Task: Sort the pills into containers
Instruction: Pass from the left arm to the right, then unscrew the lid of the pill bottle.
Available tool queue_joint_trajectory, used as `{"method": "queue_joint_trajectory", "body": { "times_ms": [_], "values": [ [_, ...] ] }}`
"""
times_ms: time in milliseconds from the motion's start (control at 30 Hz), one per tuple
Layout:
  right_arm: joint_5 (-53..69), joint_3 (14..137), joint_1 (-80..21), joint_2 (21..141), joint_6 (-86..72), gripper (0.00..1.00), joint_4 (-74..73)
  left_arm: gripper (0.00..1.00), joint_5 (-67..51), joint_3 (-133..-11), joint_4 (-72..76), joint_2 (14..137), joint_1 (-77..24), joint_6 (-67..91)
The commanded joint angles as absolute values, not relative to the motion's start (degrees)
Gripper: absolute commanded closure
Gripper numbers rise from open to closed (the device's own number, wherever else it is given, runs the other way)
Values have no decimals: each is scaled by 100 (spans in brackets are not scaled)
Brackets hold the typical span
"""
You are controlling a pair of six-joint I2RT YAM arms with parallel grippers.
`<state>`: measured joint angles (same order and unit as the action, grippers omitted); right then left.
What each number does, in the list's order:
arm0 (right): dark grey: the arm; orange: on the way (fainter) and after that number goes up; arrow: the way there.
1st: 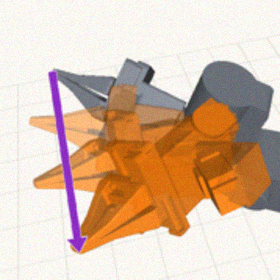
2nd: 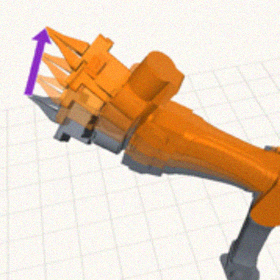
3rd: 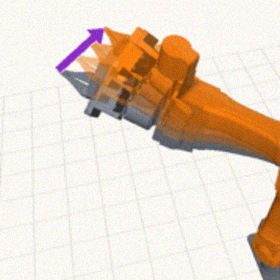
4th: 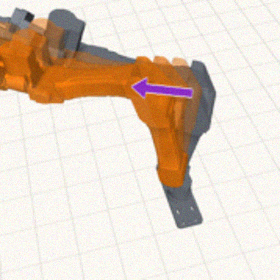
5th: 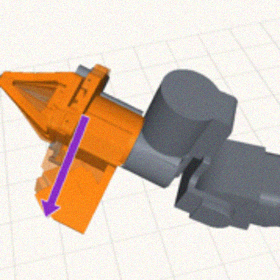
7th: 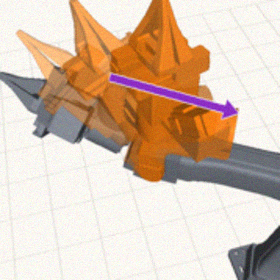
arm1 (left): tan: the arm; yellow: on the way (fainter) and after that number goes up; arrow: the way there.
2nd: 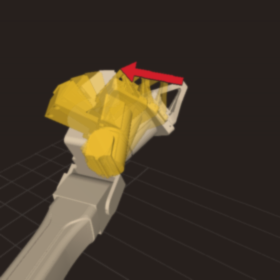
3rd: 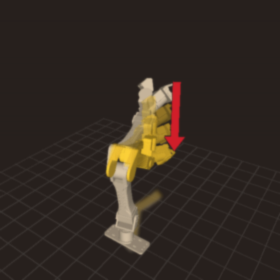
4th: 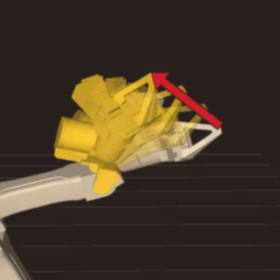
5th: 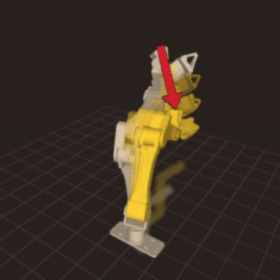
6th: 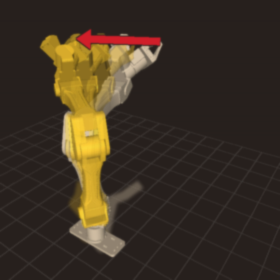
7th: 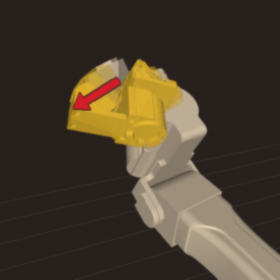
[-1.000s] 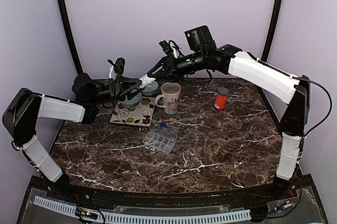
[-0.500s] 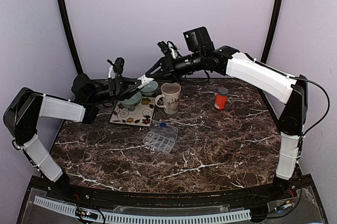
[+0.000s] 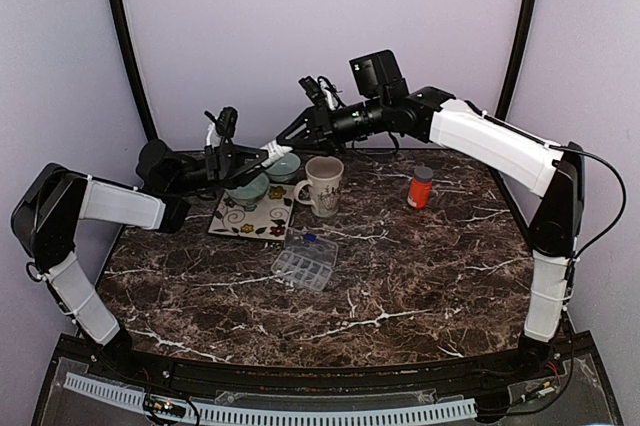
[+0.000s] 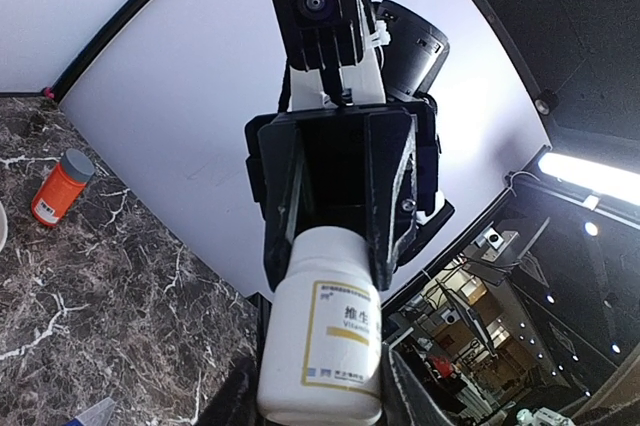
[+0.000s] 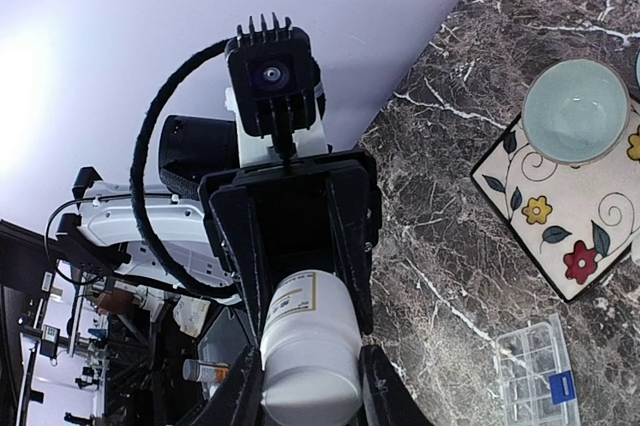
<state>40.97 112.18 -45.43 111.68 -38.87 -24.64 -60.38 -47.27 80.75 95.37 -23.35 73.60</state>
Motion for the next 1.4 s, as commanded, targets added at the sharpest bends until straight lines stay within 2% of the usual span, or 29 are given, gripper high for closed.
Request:
{"method": "queue_joint_trajectory", "body": {
  "times_ms": [0, 267, 867, 967, 1100, 1133, 1367],
  "values": [
    [4242, 11325, -4553, 11323, -3464, 82, -2398, 88, -6194, -5025, 8613, 9452, -2347, 7647],
    [4425, 11080, -4552, 11141, -2693, 82, -2337, 94, -6273, -5031, 8601, 9263, -2343, 7878],
    [4635, 10597, -4612, 10617, -1531, 79, -2267, 96, -6800, -5383, 9382, 9170, -2346, 9270],
    [4681, 10621, -4623, 10619, -1526, 73, -2276, 97, -6861, -5404, 9495, 9226, -2347, 9391],
    [4768, 10647, -4616, 10596, -1642, 52, -2178, 97, -6933, -5405, 9541, 9277, -2346, 9377],
    [4782, 10663, -4620, 10593, -1671, 49, -2159, 97, -6961, -5395, 9521, 9282, -2343, 9338],
    [4751, 10762, -4622, 10574, -1783, 44, -2281, 99, -6996, -5328, 9106, 9295, -2338, 8743]
  ]
}}
